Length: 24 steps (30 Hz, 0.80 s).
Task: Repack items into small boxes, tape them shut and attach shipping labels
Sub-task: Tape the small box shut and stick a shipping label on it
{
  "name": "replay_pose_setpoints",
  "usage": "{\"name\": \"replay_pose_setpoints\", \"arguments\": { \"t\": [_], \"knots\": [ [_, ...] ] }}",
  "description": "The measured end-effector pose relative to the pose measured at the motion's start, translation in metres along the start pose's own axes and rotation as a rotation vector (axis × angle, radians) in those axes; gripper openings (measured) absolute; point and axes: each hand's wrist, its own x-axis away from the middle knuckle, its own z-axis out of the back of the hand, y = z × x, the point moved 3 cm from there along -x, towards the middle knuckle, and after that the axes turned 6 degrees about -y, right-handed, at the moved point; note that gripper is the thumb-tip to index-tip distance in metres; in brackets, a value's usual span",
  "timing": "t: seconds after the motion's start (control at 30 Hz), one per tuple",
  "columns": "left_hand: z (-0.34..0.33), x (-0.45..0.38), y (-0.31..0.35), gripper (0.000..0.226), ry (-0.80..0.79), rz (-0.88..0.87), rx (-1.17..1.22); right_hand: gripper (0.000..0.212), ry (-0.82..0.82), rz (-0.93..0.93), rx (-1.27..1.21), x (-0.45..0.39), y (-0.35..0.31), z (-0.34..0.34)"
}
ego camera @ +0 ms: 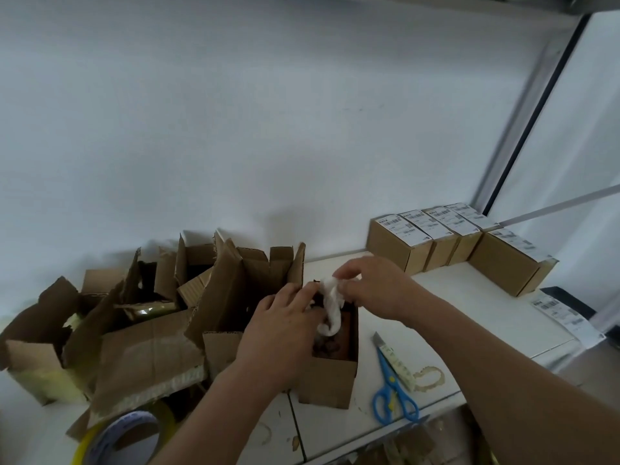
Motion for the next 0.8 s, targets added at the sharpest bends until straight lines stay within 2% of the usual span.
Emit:
{"name": "replay_pose_setpoints", "arguments": {
  "t": [0.07,0.17,0.2,0.33,0.53,0.67,0.8],
  "knots": [
    [-0.002,-0.001,-0.001,0.052,0.006,0.012,0.003,0.02,-0.134,-0.041,-0.245,0.006,0.002,-0.007],
    [-0.003,-0.001,-0.001,0.053,0.037,0.029,0.03,0.023,-0.273,0.079,-0.094,0.008,0.001,-0.02],
    [-0.003,-0.001,-0.001,0.054,0.043,0.034,0.043,0.029,-0.286,0.102,-0.026,0.006,0.002,-0.026],
    [-0.002,-0.002,-0.003,0.052,0.065,0.062,0.058,0.055,-0.193,0.065,0.206,0.0,0.008,-0.039],
    [-0.003,-0.001,0.001,0.052,0.071,0.096,0.052,0.028,-0.137,0.116,0.362,-0.005,0.005,-0.039],
    [-0.003,-0.002,-0.003,0.054,0.053,0.156,0.056,0.028,-0.161,0.136,0.486,-0.012,-0.002,-0.028],
    [-0.001,-0.002,-0.007,0.07,0.034,0.192,0.072,0.029,-0.225,0.139,0.573,-0.019,-0.001,-0.021]
  ]
}}
